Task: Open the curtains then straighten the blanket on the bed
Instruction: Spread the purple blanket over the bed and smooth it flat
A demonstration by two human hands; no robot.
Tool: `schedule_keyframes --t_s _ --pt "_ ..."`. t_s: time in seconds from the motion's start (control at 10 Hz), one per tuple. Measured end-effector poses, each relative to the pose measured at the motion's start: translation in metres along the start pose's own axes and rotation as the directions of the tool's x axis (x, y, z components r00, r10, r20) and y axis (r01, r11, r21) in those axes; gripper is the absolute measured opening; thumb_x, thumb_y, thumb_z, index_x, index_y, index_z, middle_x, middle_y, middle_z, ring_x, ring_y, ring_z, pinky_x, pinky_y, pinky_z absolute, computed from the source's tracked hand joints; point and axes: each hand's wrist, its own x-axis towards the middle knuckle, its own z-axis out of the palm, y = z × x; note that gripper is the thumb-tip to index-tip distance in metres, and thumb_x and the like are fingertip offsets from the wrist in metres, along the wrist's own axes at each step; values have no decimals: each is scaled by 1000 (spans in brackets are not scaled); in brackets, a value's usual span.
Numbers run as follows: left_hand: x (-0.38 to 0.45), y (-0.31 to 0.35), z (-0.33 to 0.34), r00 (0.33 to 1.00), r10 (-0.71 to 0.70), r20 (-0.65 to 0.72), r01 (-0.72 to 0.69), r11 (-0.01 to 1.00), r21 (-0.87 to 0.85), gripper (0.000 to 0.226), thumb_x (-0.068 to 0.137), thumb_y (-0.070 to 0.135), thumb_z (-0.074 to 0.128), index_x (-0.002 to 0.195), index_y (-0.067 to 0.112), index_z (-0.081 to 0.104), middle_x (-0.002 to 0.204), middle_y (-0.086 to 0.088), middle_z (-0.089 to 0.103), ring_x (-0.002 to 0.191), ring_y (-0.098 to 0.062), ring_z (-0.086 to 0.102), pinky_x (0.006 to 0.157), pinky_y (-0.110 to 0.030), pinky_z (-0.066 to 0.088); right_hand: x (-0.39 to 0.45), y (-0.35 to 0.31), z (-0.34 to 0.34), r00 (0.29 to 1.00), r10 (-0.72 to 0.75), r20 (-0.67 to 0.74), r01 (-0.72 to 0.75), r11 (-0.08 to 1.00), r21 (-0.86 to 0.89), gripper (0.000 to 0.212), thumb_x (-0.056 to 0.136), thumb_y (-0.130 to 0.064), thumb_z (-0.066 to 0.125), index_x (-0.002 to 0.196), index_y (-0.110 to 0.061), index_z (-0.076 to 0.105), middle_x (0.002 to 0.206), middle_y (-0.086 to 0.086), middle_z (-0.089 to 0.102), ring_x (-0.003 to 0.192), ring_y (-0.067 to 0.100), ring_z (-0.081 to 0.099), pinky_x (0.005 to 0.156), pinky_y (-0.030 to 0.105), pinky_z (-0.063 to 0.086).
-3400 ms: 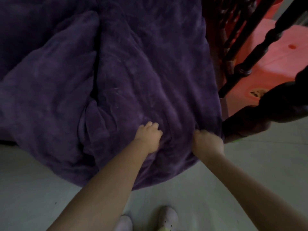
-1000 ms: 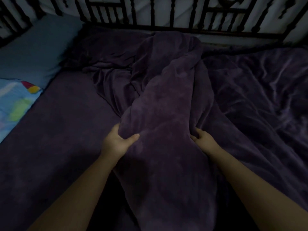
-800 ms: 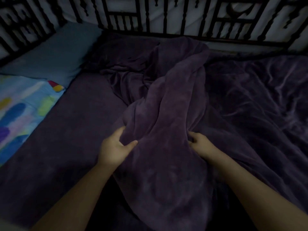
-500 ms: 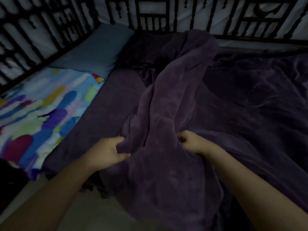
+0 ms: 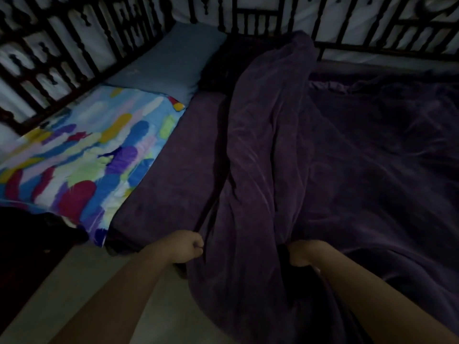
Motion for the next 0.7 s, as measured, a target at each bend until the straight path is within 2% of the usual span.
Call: schedule_keyframes --t_s 0.1,0.2,0.3,0.4,0.5,0.6,0.7 --pt "9 2 -16 999 30 22 -30 1000 5 29 93 27 48 118 16 57 124 -2 56 103 -12 51 88 -21 41 2 5 -11 995 93 31 -94 995 24 41 93 -20 43 133 -10 43 136 14 50 123 28 50 105 37 42" --pt "19 9 -38 998 42 40 -44 998 50 31 92 27 48 120 17 56 128 -2 55 113 -16 52 94 -23 42 8 8 -32 932 205 299 -212 977 -9 46 95 -26 40 136 -4 36 141 18 44 127 28 46 106 36 38" --pt "37 19 -76 997 74 35 -77 991 107 35 93 26 47 126 16 52 132 -3 52 118 -17 50 94 -21 39 16 11 -74 909 211 359 -266 958 109 50 98 -32 31 136 1 33 143 18 41 122 25 47 102 35 40" --pt "69 34 -124 988 141 -69 -131 983 133 33 93 23 48 124 15 55 129 -4 56 116 -18 52 91 -19 39 27 22 -133 986 146 -77 -120 954 276 38 94 -26 43 123 -4 52 130 15 56 108 25 57 80 28 47" --pt "105 50 -170 964 207 -167 -177 968 179 31 92 21 48 121 14 57 124 -6 59 111 -20 55 91 -24 42 38 28 -193 941 100 -325 8 949 315 30 91 -20 46 116 -7 58 124 13 60 104 24 57 84 29 43" --pt "151 64 -218 950 254 -184 -211 951 226 30 92 21 46 119 14 58 119 -8 60 106 -21 56 88 -29 45 55 27 -255 914 6 -406 156 917 366 29 93 -20 44 110 -4 61 123 13 60 104 22 54 86 26 40" --pt "193 73 -261 929 312 -199 -248 924 290 29 92 22 47 117 15 59 115 -8 58 103 -21 55 88 -32 45 75 24 -313 849 -4 -529 245 889 387 29 92 -19 48 110 -2 62 121 13 62 112 27 55 96 33 41"
